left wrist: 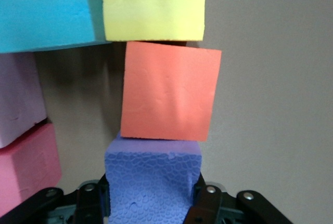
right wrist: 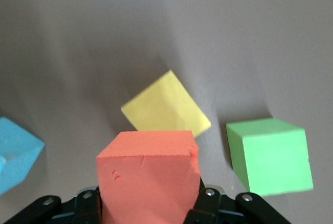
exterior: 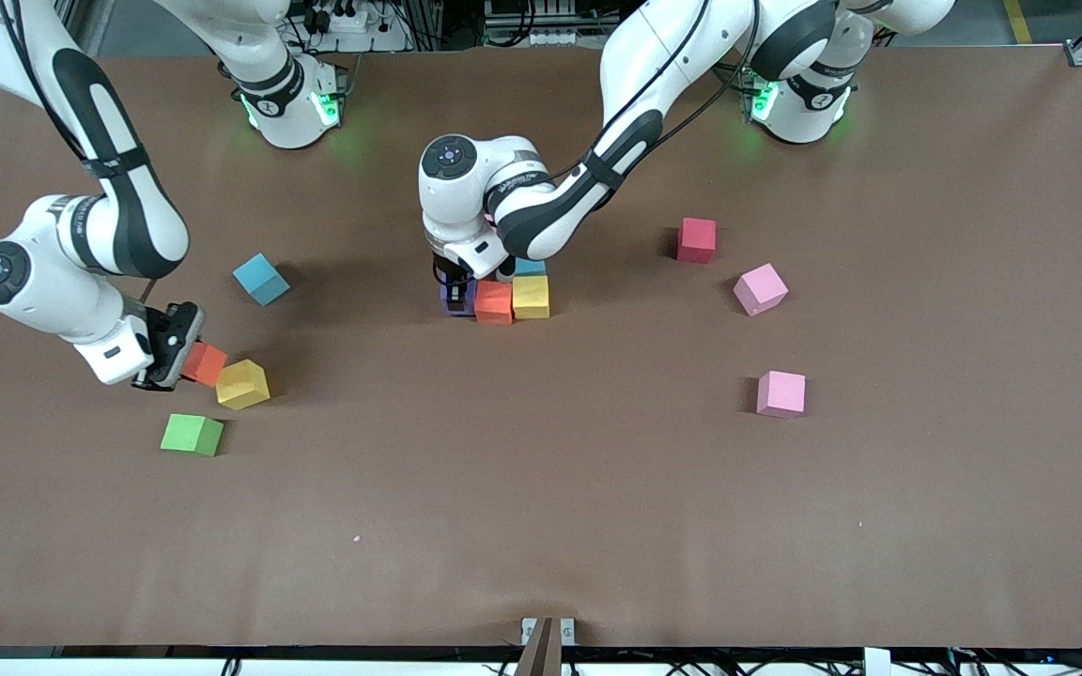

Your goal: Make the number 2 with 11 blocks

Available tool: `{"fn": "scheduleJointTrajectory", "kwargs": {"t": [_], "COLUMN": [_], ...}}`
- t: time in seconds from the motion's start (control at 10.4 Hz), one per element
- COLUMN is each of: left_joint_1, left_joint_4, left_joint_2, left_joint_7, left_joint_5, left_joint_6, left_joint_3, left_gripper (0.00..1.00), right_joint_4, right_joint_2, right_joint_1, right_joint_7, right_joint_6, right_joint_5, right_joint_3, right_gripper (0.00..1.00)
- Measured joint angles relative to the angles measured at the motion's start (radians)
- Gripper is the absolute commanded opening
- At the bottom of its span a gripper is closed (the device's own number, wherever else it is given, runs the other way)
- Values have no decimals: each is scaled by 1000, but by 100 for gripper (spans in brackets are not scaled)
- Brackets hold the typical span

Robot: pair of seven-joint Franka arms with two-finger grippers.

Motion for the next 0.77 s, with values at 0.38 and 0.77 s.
{"fn": "scheduleJointTrajectory", "kwargs": {"t": [0.38, 0.77], "left_joint_1": [-22, -23], "left_joint_4": [0, 1], "left_joint_2": [16, 18], "left_joint_7": [1, 2], "left_joint_5": [0, 0], "left_joint_6": [25, 31], "left_joint_3": [21, 22], "left_gripper": [100, 100], "right_joint_4": [2, 5], "right_joint_2": [4, 4], "right_joint_1": [36, 38], "right_joint_7": [94, 102], "right_joint_6": [0, 0], "right_joint_5": [0, 0], "right_joint_3": [7, 7], "right_gripper": [35, 35]}}
